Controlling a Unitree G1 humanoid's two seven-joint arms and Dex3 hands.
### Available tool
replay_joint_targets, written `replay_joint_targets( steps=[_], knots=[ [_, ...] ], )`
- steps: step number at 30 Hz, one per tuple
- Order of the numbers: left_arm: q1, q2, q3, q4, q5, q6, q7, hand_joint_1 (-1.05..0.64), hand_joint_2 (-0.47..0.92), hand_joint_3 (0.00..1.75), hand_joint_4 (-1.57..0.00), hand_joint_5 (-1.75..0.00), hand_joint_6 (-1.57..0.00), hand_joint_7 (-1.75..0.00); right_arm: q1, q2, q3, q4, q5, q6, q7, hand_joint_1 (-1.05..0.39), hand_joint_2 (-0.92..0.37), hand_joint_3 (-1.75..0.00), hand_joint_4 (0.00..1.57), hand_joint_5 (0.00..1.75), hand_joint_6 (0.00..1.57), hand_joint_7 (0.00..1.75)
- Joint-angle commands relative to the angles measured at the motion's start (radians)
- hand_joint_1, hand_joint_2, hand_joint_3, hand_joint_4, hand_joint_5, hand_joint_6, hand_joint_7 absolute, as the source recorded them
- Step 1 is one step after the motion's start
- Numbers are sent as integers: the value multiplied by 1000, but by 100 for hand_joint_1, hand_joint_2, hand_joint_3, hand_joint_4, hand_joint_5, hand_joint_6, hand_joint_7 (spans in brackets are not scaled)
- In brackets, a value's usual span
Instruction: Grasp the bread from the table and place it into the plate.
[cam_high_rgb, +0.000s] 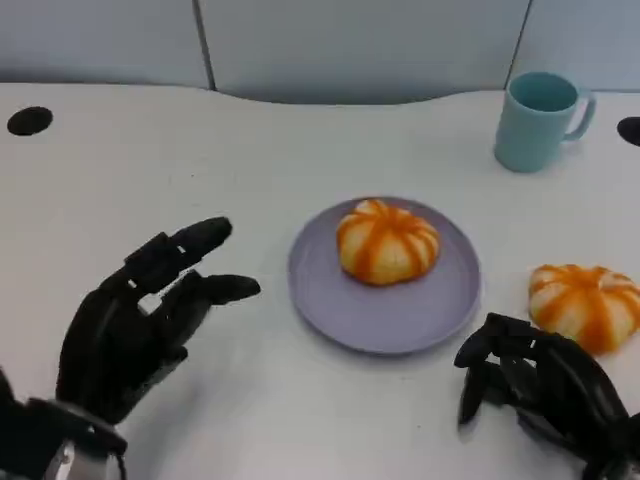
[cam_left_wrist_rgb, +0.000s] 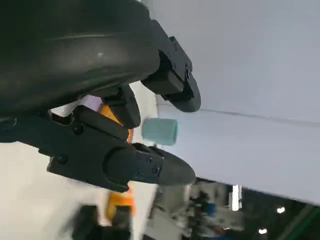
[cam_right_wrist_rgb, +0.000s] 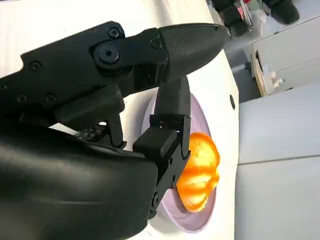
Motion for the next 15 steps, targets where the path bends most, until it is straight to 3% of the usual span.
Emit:
replay_joint_targets(
  steps=[1,4,5,7,9,10,15],
  knots=[
    [91,-11,37,-104,-43,98,15,-61,92,32,-41,-127,-63,-35,11,-14,-2,6,-2,18,-15,-52,-92,-25,68,159,70,119],
    [125,-23,52,-135,-30,117,19,-61,92,36,-37,-145,-58,-50,11,-15,-3,6,3,22,-10,-52,-92,-25,68,159,70,119],
    [135,-27,57,-138,-23,114,22,-58,92,42,-40,-156,-56,-78,9,-16,-7,10,9,22,-2,-52,-92,-25,68,158,69,118],
    [146,-35,67,-140,-15,112,25,-57,92,45,-43,-167,-50,-107,6,-18,-11,17,15,21,9,-52,-92,-24,67,157,69,117],
    [149,-43,77,-140,-17,119,28,-57,92,45,-44,-171,-48,-118,6,-20,-13,20,14,16,11,-52,-92,-24,67,157,69,116],
    [151,-47,81,-139,-20,122,30,-56,92,45,-50,-173,-44,-137,6,-21,-14,21,13,11,10,-52,-92,-23,67,157,69,116],
    [155,-59,101,-137,-23,140,30,-56,92,44,-53,-175,-41,-151,4,-26,-16,29,11,-3,15,-53,-92,-23,67,156,70,115]
  ],
)
